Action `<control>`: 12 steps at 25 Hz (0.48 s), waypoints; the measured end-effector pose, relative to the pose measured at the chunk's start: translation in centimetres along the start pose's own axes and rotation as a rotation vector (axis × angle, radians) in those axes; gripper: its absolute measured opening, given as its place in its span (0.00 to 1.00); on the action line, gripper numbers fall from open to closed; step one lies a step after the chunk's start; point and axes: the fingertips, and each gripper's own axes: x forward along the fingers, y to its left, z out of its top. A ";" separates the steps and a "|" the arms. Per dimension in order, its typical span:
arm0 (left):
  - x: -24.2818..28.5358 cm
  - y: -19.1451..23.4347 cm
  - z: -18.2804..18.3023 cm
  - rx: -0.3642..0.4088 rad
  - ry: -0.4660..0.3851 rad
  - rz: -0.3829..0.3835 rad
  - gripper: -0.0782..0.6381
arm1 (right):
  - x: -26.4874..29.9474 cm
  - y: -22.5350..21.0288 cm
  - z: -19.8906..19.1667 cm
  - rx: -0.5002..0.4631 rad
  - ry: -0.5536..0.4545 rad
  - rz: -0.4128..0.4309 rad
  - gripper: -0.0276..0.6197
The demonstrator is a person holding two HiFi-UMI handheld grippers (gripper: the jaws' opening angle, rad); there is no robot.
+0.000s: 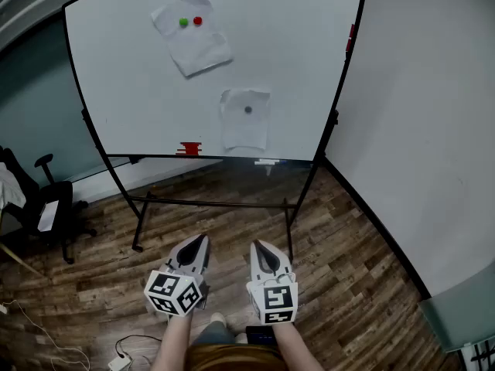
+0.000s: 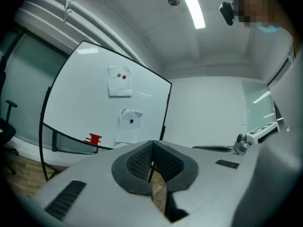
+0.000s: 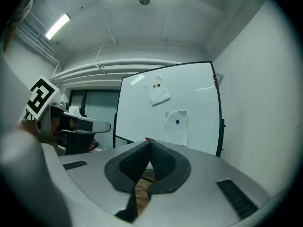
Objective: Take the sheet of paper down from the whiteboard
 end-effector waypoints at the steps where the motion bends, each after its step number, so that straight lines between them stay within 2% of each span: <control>1: 0.0 0.1 0.2 -0.002 -0.006 0.002 0.14 | 0.0 0.0 0.0 -0.002 0.002 0.002 0.06; 8: 0.0 -0.2 0.4 -0.019 -0.032 -0.001 0.14 | -0.4 -0.6 -0.1 -0.007 0.007 -0.002 0.06; 12: 0.4 0.1 0.8 -0.010 -0.049 0.007 0.14 | -0.4 -1.5 0.2 -0.004 -0.018 -0.040 0.06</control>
